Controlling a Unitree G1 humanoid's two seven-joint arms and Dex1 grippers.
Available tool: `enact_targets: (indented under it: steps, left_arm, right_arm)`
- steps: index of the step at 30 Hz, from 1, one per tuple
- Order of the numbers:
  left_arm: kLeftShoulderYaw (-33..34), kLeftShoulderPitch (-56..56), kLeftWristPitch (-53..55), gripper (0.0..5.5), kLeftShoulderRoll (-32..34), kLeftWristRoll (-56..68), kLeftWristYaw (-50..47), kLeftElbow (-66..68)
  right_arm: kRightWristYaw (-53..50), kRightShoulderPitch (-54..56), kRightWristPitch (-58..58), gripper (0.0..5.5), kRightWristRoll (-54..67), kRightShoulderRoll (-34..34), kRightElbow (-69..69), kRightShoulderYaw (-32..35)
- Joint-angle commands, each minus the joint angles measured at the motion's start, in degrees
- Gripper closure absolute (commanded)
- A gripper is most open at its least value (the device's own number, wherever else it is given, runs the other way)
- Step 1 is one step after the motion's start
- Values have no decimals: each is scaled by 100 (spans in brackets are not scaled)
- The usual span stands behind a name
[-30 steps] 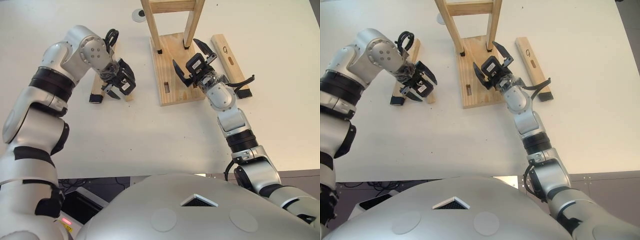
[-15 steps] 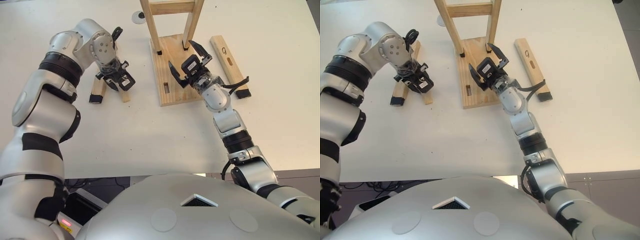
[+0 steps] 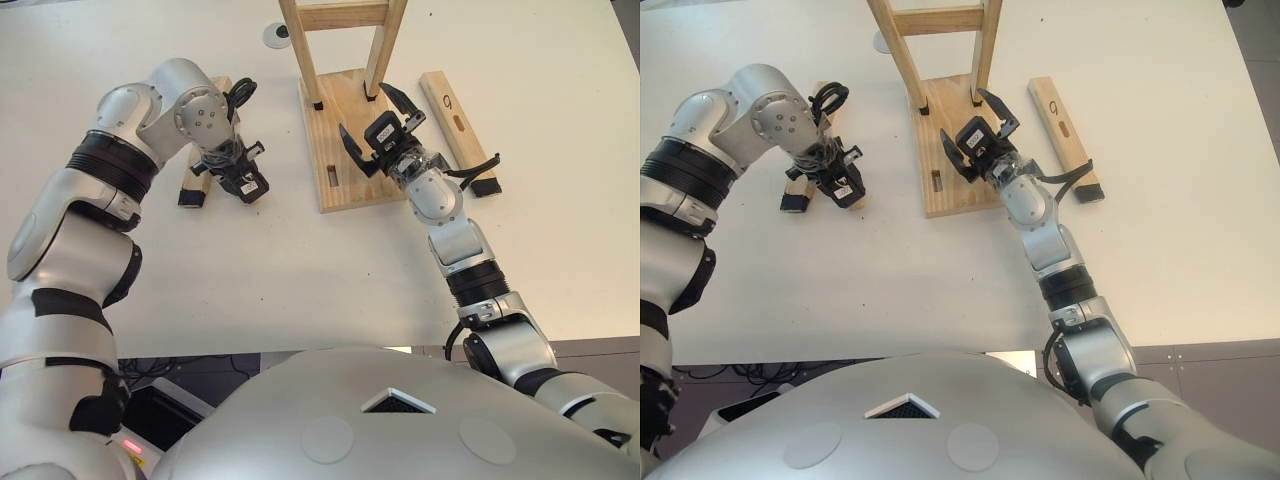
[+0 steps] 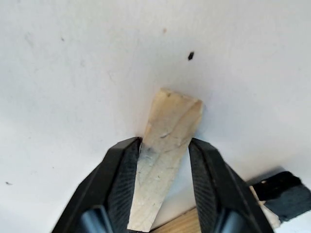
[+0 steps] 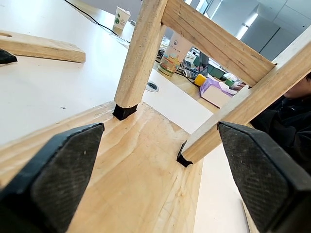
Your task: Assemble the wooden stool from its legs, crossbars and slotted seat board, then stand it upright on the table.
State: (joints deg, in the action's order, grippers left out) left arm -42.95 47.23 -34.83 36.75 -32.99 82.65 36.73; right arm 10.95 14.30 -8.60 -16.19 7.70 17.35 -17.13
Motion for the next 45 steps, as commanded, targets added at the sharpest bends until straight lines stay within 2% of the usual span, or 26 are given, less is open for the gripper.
enact_targets:
  steps: [1, 4, 7, 11, 14, 17, 20, 23, 27, 31, 37, 42, 45]
  left_arm:
    - [299, -939, 658, 422, -251, 668, -124, -203]
    - [1272, -1159, 1309, 423, 30, 1462, -560, -782]
    - [2791, -1391, 2338, 423, 257, 2393, -1598, -1467]
    - [4231, -1801, 3255, 423, -37, 3047, -3267, -1985]
    - [4877, -1927, 3481, 423, -158, 3285, -4220, -1620]
    - [5196, -1940, 3177, 423, -28, 3252, -4846, -806]
    - [5203, -2061, 2726, 423, 66, 3006, -5426, -11]
    - [5024, -2402, 2668, 423, -29, 2866, -5536, 509]
    - [5146, -2917, 2512, 423, -159, 3119, -5532, 816]
    - [5162, -3552, 3240, 423, -562, 3852, -5101, -831]
    - [5112, -3687, 4563, 423, -1250, 4696, -5290, -2849]
    - [5704, -3438, 5491, 423, -1586, 5773, -5566, -3441]
    - [6186, -3124, 6110, 423, -1670, 6642, -5764, -3752]
  right_arm:
    - [16, 31, 6, 120, -38, 90, -5, 26]
    - [21, -80, 21, 120, -30, 142, -116, 74]
    - [7, -254, 64, 120, -27, 205, -241, 152]
    - [19, -287, 102, 120, -18, 257, -330, 214]
    - [91, -194, 82, 120, 1, 329, -281, 229]
    - [201, -81, 34, 120, -7, 379, -216, 204]
    - [284, -59, 11, 120, 2, 398, -212, 207]
    - [352, -101, -7, 120, -24, 377, -251, 152]
    - [367, -165, 12, 120, -27, 385, -333, 153]
    - [327, -264, 40, 120, -42, 398, -394, 174]
    - [290, -247, 54, 120, -56, 359, -366, 158]
    - [325, -215, 81, 120, 32, 345, -370, 205]
    - [594, -107, 736, 120, 860, 24, -744, 590]
